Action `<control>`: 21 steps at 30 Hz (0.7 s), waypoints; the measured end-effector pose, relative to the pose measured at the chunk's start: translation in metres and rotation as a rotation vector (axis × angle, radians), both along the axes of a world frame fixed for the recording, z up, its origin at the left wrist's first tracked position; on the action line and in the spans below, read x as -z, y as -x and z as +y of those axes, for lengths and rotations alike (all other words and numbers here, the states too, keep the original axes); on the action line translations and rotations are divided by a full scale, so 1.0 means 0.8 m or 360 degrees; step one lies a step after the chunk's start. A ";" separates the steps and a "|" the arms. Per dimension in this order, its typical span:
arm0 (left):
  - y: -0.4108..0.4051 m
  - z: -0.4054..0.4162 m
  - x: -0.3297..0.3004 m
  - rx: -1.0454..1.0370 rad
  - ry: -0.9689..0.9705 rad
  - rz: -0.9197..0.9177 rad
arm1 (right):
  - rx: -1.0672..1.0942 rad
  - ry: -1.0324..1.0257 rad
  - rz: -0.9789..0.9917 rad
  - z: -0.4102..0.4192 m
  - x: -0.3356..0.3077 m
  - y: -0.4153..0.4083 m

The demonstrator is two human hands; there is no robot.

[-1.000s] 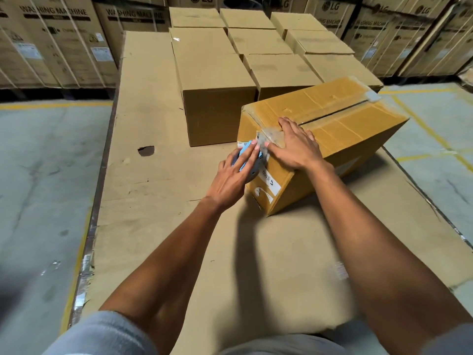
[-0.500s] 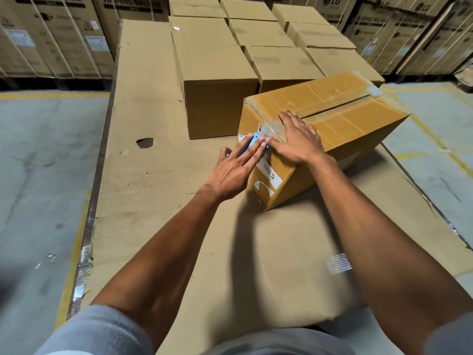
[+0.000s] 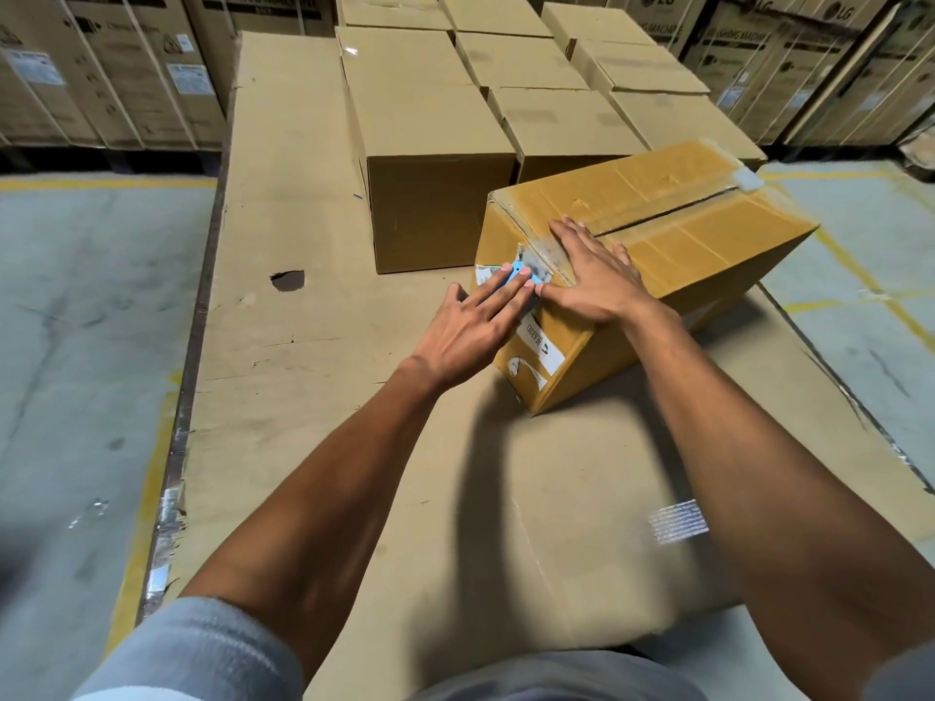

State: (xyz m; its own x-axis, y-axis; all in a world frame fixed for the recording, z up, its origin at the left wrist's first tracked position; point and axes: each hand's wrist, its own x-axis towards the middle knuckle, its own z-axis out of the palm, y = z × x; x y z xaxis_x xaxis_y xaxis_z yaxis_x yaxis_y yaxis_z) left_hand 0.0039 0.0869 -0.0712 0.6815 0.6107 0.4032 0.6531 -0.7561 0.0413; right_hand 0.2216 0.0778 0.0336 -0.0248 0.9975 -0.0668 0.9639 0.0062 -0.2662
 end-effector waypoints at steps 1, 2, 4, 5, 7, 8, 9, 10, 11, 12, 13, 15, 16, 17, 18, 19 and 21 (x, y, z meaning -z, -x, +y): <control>-0.001 0.001 -0.002 0.0014 0.0025 -0.0014 | 0.0009 0.0011 0.0015 0.001 -0.001 0.000; -0.002 0.002 -0.003 0.0022 0.0051 -0.0023 | 0.0021 0.0023 0.0032 0.002 -0.003 0.000; -0.003 0.002 -0.005 0.0015 0.0083 -0.0030 | 0.0035 0.0038 0.0057 0.002 -0.005 0.001; -0.003 0.002 -0.005 0.0005 0.0090 -0.0034 | 0.0035 0.0042 0.0060 0.002 -0.006 0.001; -0.003 0.001 -0.004 -0.0015 0.0099 -0.0038 | 0.0029 0.0041 0.0052 0.001 -0.005 0.002; -0.004 0.001 -0.004 -0.0024 0.0106 -0.0036 | 0.0029 0.0041 0.0048 0.001 -0.005 0.002; -0.003 0.000 -0.003 -0.0031 0.0118 -0.0024 | 0.0031 0.0045 0.0051 0.001 -0.004 0.002; -0.003 0.000 -0.003 -0.0033 0.0130 -0.0013 | 0.0032 0.0049 0.0054 0.001 -0.004 0.003; -0.004 0.000 -0.002 -0.0031 0.0136 -0.0009 | 0.0032 0.0049 0.0057 0.002 -0.004 0.002; -0.004 0.001 -0.002 -0.0027 0.0135 -0.0006 | 0.0031 0.0049 0.0062 0.002 -0.004 0.002; -0.003 0.003 -0.001 -0.0021 0.0132 0.0001 | 0.0031 0.0049 0.0072 0.003 -0.003 0.001; -0.002 0.007 -0.001 -0.0003 0.0123 0.0023 | 0.0034 0.0043 0.0093 0.004 -0.003 0.000; -0.001 0.009 -0.001 0.0006 0.0116 0.0033 | 0.0034 0.0038 0.0098 0.004 -0.003 0.000; -0.001 0.010 -0.001 0.0014 0.0111 0.0044 | 0.0033 0.0037 0.0103 0.004 -0.003 0.000; 0.000 0.012 -0.001 0.0022 0.0104 0.0054 | 0.0031 0.0037 0.0107 0.005 -0.003 0.000; 0.001 0.013 0.000 0.0027 0.0094 0.0061 | 0.0029 0.0036 0.0106 0.005 -0.004 0.000; 0.001 0.014 0.002 0.0029 0.0065 0.0064 | 0.0024 0.0038 0.0096 0.005 -0.003 0.000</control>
State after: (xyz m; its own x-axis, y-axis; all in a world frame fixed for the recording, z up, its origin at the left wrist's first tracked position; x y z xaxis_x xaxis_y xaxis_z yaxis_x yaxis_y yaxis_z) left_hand 0.0033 0.0978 -0.0730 0.7080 0.6133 0.3501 0.6409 -0.7662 0.0463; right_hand 0.2217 0.0815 0.0362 -0.0148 0.9959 -0.0897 0.9461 -0.0151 -0.3235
